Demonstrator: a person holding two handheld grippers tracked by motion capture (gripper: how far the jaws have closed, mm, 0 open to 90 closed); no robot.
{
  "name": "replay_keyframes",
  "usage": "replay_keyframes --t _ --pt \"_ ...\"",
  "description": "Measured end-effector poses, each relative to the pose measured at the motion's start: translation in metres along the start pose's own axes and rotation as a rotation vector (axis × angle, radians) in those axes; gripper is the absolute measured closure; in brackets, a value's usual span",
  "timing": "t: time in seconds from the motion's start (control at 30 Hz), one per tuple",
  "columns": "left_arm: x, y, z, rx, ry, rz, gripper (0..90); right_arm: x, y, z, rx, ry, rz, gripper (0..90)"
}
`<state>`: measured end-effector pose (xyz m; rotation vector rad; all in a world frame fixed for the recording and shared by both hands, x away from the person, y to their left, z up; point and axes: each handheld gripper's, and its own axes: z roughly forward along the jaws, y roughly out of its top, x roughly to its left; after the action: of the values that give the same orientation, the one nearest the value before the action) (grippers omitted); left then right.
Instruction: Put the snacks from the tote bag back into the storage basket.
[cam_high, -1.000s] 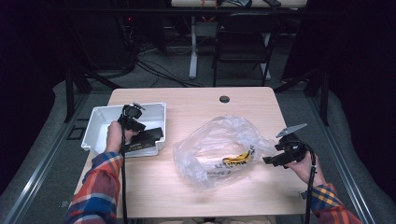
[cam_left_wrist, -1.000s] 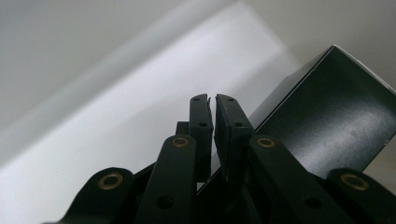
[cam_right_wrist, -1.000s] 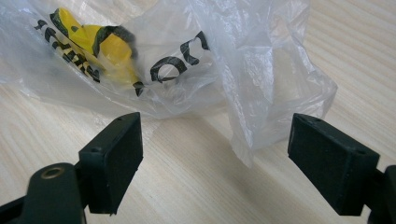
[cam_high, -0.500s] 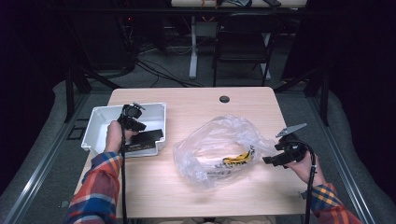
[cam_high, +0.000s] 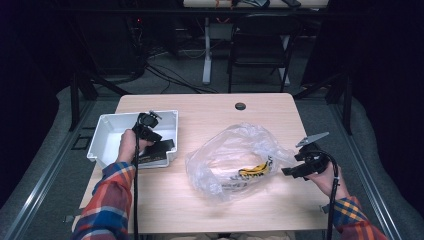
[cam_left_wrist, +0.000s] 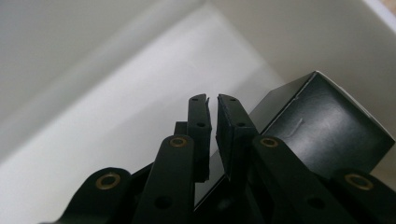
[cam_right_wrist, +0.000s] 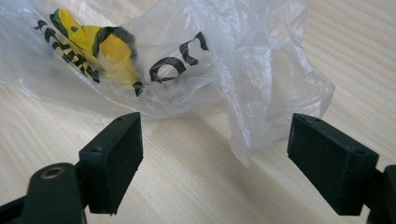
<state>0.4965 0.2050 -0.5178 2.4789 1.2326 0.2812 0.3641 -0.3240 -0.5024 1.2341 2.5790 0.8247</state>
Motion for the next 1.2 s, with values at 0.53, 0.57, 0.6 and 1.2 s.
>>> replay_keyframes --t 0.53,0.57,0.6,1.2 --pt "-0.011 0.012 0.004 -0.034 -0.016 0.021 78.3 0.000 0.000 0.000 -0.005 0.004 0.008 17.7" --pt "-0.011 0.012 0.002 -0.047 -0.007 0.016 75.5 -0.001 -0.001 0.000 -0.005 0.004 0.008 17.6" --pt "-0.011 0.012 0.000 -0.056 0.000 0.007 71.1 -0.001 -0.001 -0.001 -0.001 0.000 0.003 17.6" --pt "-0.042 -0.039 -0.094 -0.289 0.133 -0.075 15.8 -0.002 -0.006 -0.011 -0.037 -0.037 0.023 17.0"
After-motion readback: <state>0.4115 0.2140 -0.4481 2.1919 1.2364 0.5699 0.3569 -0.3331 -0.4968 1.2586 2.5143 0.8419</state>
